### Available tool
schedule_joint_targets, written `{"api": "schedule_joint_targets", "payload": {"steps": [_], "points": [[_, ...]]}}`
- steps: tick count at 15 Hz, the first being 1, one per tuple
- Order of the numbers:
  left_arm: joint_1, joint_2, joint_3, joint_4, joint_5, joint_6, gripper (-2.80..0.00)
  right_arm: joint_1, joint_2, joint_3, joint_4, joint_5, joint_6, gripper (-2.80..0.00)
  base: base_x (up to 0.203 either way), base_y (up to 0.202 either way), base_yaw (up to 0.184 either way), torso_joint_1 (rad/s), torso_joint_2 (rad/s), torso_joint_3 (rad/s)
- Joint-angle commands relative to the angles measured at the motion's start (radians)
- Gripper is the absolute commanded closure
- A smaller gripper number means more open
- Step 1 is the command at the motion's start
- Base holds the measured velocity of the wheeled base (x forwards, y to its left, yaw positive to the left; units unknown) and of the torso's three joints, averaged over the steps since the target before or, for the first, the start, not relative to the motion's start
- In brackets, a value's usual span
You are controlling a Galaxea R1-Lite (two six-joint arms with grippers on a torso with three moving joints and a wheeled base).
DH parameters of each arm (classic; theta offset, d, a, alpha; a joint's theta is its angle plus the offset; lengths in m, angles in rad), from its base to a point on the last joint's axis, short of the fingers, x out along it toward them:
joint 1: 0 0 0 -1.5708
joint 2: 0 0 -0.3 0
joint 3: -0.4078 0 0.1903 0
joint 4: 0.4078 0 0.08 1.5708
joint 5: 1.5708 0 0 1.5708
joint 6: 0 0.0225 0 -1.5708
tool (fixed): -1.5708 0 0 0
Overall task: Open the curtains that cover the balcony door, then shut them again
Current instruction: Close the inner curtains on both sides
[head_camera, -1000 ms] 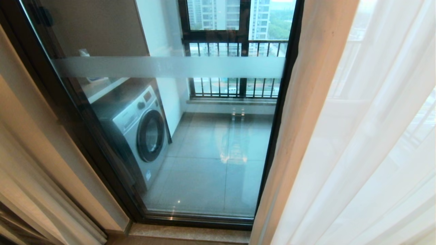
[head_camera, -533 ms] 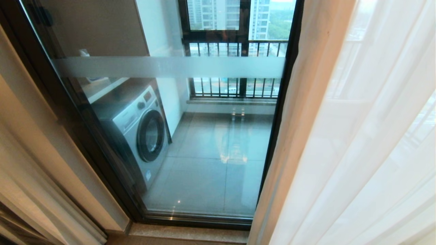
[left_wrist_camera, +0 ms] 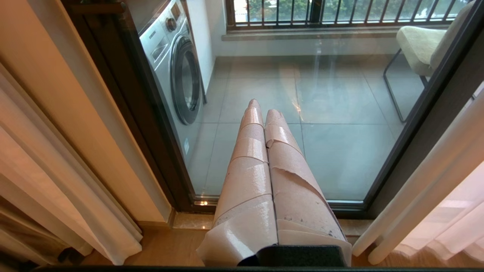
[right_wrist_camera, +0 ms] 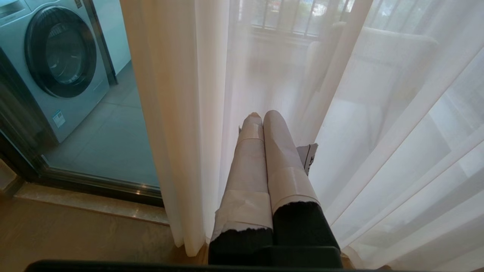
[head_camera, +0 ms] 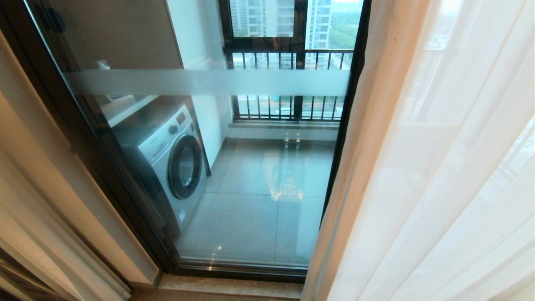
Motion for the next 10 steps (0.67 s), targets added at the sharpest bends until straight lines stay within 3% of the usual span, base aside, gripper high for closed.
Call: {"api": "schedule_joint_targets", "payload": {"steps": [1,7,10], "points": [[0.001,0.000,0.000,0.000,0.001,0.000,0.00,0.000,0.000,0.000,0.000,0.001,-0.001,0.00,0.000,0.000,0.000,0.000,0.00,0.000],[0.000,0.000,0.000,0.000,0.001,0.002,0.00,0.000,0.000,0.000,0.001,0.001,-0.001,0.00,0.000,0.000,0.000,0.000,0.00,0.000],[0.001,0.000,0.000,0.000,0.003,-0.001,0.00,0.000,0.000,0.000,0.001,0.001,-0.001,0.00,0.001,0.103,-0.002,0.004,0.00,0.003]]}}
